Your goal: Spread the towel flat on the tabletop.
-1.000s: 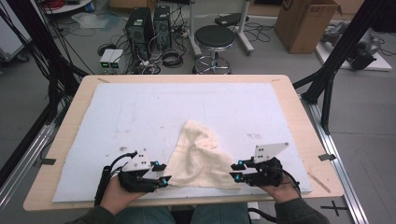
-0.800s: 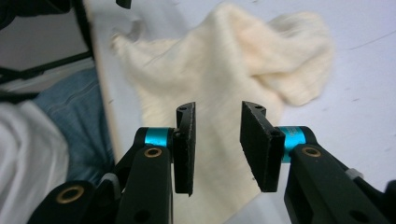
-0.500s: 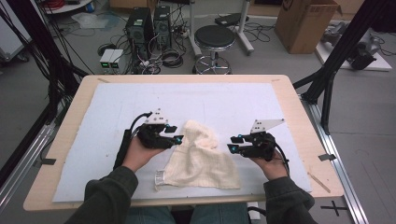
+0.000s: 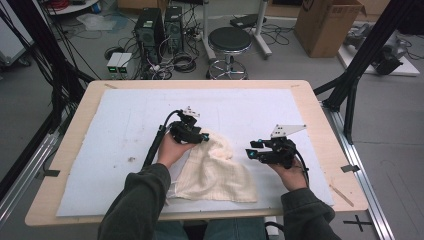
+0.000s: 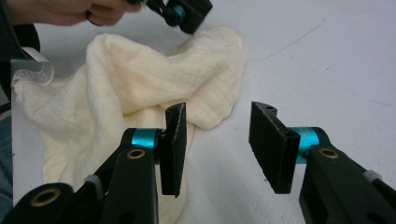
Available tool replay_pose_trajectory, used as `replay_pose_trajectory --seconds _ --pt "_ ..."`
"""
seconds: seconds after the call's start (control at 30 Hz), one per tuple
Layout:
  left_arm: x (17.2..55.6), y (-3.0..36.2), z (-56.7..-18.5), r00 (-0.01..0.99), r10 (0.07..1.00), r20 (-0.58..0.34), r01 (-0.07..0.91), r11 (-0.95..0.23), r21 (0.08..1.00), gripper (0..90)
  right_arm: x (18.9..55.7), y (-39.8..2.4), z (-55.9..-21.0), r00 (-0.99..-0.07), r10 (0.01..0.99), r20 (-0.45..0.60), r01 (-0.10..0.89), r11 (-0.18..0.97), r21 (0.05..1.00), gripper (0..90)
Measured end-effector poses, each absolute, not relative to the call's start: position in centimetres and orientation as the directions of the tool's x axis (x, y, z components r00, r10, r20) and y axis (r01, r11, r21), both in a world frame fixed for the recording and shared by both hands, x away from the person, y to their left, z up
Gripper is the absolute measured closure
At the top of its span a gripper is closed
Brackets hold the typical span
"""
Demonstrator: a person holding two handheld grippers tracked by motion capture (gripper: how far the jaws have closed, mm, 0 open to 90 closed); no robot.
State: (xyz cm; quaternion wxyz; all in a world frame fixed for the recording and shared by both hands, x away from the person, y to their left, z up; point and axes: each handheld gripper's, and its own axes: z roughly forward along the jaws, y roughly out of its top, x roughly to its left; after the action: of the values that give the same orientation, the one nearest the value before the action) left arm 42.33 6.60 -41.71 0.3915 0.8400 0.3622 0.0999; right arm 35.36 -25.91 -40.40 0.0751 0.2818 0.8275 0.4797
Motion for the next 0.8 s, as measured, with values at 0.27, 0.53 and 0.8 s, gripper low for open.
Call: replay_pose_trajectory --seconds 0.27,0.53,0.8 --pt "42.1 5.8 -43.0 0.733 0.680 -0.017 0.509 -0.533 0.676 76.0 35.8 -25.3 -41.2 -0.825 0.543 0.157 0.422 0.407 0.810 56.2" --pt "41.6 6.3 -42.6 0.750 0.661 0.002 0.488 -0.556 0.673 88.4 35.9 -24.9 -41.4 -0.830 0.534 0.163 0.424 0.413 0.806 56.1" --pt "39.7 9.4 -40.8 0.742 0.670 0.020 0.466 -0.537 0.703 88.6 35.4 -24.2 -41.5 -0.863 0.459 0.211 0.417 0.413 0.810 55.8"
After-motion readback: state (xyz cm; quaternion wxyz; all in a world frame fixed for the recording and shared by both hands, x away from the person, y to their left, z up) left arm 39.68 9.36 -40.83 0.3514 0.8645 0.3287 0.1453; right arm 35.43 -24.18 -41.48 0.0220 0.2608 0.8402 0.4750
